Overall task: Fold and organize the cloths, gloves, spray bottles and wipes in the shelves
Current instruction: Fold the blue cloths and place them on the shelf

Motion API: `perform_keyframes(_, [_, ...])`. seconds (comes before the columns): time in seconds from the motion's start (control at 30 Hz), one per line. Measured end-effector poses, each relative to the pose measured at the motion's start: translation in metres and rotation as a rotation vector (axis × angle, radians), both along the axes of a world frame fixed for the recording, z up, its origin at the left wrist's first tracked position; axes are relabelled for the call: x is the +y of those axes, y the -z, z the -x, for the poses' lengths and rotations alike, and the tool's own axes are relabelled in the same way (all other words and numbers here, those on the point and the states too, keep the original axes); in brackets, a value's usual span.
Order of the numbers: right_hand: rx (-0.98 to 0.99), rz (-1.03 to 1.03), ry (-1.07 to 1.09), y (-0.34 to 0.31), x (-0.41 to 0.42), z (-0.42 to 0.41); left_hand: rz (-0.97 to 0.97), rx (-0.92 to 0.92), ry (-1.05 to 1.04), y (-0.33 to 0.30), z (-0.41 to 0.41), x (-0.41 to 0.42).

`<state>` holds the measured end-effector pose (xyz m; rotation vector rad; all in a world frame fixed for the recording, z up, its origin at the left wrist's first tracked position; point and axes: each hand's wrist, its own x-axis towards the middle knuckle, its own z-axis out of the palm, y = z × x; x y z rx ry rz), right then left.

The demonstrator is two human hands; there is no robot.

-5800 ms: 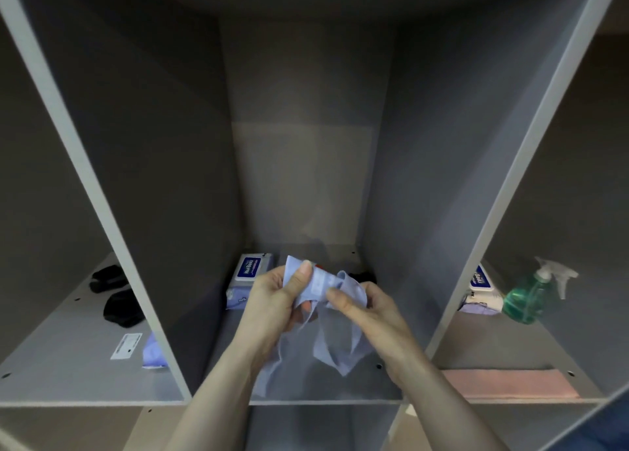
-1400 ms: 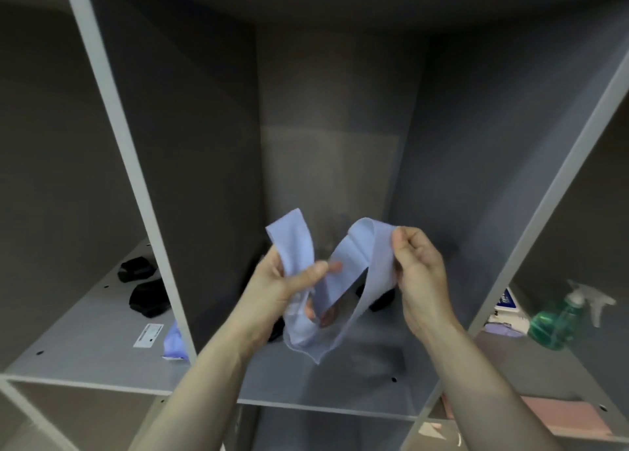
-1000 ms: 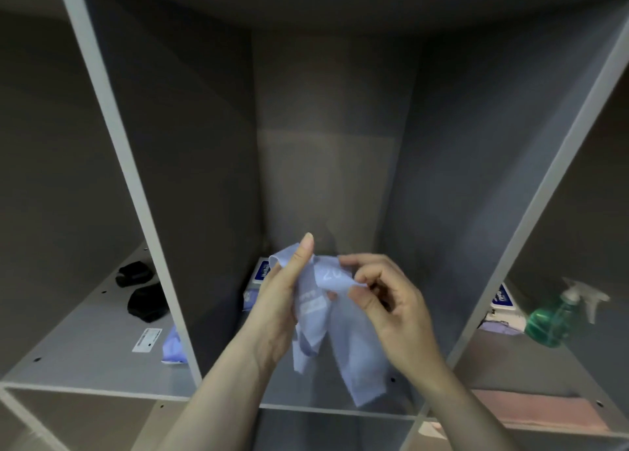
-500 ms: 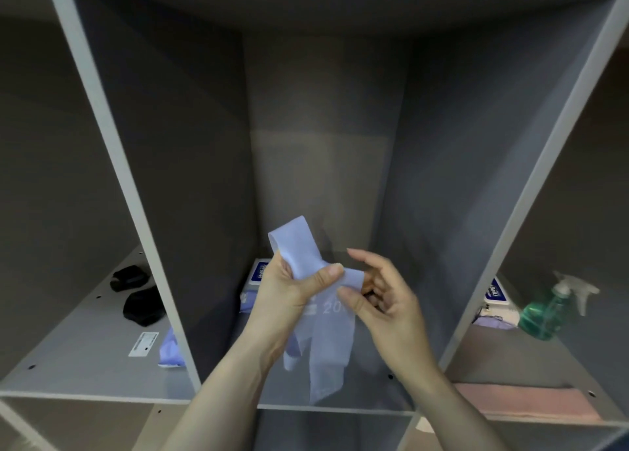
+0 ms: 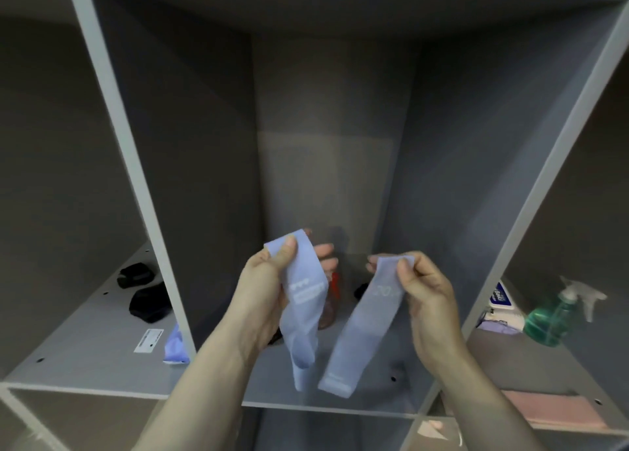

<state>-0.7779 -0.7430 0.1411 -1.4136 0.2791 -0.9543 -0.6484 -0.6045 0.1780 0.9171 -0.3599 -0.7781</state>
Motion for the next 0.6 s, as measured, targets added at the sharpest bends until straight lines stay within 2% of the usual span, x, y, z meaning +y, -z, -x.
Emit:
perform_keyframes(0.07, [0.023,-0.039,-0.132,0.001,-0.001,0.002,0.083,0.149,0.094,-0.005,-0.004,0.001])
perform_keyframes(0.17, [0.091,-0.029,-0.266,0.007,0.003,0.002,0.126,0.24,0.214,-0.012,-0.005,0.001])
perform_keyframes(0.37, [0.178,0.123,-0.42,0.01,0.013,-0.001,0.108,0.238,0.334,-0.017,-0.005,-0.004])
perform_keyframes(0.6, [0.229,0.245,-0.456,0.002,0.015,-0.009,0.096,0.249,0.37,-0.01,-0.008,-0.005])
